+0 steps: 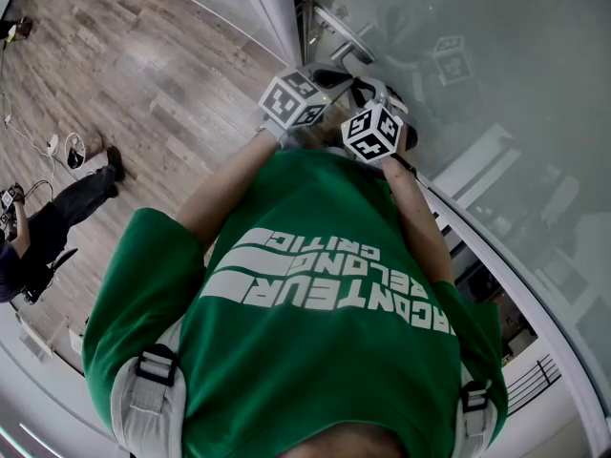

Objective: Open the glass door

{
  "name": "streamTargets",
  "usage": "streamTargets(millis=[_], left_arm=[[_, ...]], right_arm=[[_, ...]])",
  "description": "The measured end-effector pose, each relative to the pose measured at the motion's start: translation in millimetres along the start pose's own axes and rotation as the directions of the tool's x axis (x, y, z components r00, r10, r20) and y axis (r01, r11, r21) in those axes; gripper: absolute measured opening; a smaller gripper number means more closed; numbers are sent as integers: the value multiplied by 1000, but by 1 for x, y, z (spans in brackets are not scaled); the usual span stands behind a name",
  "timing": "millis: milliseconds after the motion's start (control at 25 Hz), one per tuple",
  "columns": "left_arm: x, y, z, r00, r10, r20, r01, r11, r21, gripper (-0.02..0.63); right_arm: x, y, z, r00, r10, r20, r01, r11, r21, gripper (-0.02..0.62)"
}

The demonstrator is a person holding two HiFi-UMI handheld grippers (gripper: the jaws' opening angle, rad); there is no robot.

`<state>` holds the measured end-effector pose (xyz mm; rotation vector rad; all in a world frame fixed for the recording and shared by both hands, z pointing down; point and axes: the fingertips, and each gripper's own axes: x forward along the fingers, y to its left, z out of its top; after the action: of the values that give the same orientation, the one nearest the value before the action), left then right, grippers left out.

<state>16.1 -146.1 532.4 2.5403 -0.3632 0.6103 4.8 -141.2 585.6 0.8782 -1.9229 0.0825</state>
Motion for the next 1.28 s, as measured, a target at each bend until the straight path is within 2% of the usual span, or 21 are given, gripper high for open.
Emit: streamTargets(millis=[560, 1280], left_arm=[[12, 13, 8, 1000, -3, 1, 3, 1000, 11, 17], [20, 26, 21, 1000, 20, 3, -20, 999, 33, 16]], right_arm=[[11, -17, -2, 1000, -2, -5, 2, 1000, 16, 49], [28, -71, -15, 999, -33, -28, 35, 997, 73, 49]])
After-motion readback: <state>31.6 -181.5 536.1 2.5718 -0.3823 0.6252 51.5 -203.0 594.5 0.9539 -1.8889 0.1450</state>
